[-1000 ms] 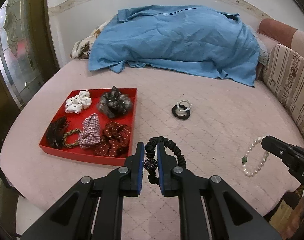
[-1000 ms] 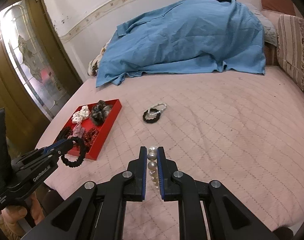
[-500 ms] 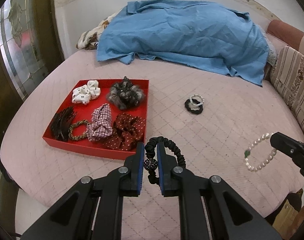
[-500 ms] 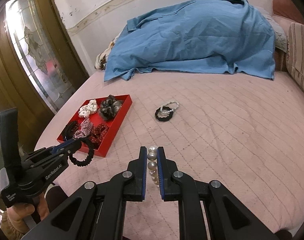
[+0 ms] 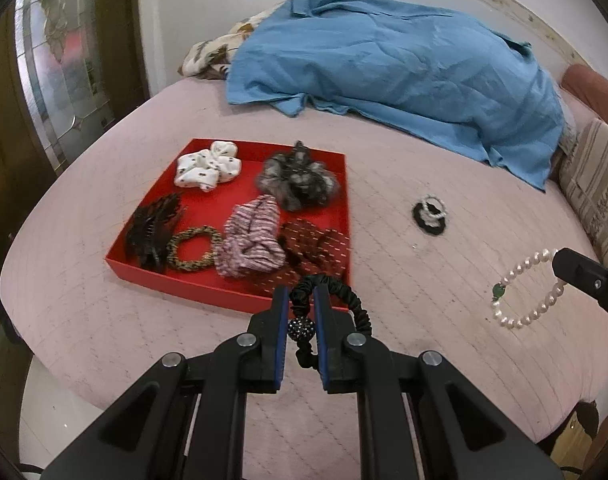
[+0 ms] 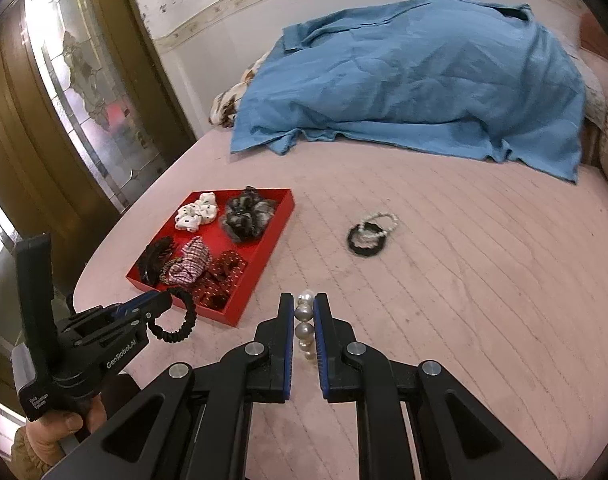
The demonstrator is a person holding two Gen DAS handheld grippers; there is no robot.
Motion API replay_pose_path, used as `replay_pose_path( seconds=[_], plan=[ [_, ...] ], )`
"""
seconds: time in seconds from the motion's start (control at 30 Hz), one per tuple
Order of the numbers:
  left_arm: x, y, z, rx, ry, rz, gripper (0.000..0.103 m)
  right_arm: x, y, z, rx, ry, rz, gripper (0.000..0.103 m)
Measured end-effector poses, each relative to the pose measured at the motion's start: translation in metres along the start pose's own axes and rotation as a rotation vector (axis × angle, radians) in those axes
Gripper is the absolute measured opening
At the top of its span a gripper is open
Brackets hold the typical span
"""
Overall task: Organize jewelry
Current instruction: 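Carry the pearl bracelet and black beaded bracelet over the red tray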
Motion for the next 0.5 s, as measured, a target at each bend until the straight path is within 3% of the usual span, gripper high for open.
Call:
replay_pose_path(
  seconds=[0.5],
  plan=[
    [0.033,0.026,0.073,0.023,-0.100,-0.010,0.012,0.031,0.053,0.065,0.058,-0.137,0.057,0.011]
  ],
)
Point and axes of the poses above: each gripper's, at about its wrist camera, not at the fingertips, and y roughly the way its jaws point, z to its left, x to its top, the point moved 10 cm from there along y, roughly the way its jaws point, and after that the axes turned 5 degrees about x, right-handed, at the moved point
